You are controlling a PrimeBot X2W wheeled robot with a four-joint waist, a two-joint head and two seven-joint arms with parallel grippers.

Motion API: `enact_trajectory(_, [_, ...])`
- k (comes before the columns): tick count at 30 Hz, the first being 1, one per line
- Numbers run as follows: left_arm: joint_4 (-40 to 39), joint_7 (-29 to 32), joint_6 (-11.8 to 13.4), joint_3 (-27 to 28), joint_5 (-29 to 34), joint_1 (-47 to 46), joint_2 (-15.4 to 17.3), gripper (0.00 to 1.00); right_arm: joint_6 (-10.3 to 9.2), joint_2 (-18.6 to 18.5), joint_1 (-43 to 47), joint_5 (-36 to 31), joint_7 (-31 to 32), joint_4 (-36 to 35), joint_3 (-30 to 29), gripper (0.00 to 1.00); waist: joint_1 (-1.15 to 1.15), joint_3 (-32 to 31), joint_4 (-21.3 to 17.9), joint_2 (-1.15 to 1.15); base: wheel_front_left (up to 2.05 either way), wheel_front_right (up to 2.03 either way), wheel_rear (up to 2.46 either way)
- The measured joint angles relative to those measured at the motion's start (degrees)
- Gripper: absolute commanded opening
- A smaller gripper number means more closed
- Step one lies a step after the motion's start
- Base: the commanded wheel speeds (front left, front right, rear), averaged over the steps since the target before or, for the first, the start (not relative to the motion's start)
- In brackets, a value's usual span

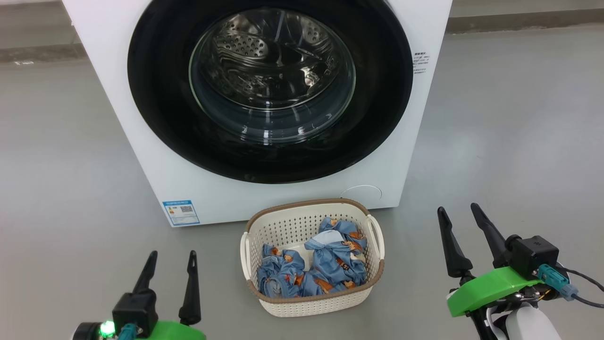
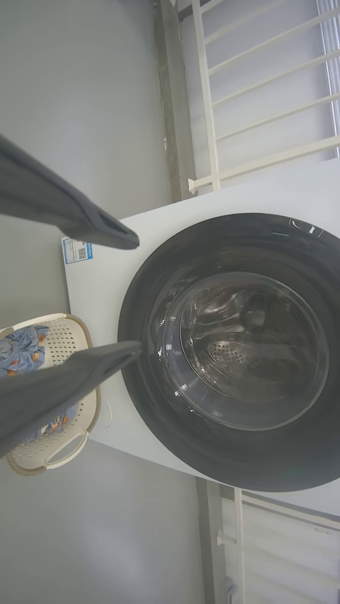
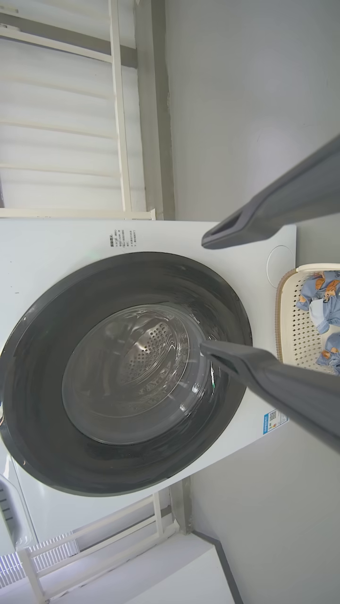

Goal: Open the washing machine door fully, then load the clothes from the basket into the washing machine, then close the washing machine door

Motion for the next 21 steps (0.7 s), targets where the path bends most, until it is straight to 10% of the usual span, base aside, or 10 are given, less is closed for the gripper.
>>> enact_trajectory(21, [2.0, 0.0, -0.4, 0.0, -3.1, 0.0, 0.0, 1.00, 0.00, 0.0, -0.2, 3.3, 0.0, 2.0, -0.1, 1.00, 0.00, 0.2, -0.1, 0.00, 0.00, 0.00, 0.00])
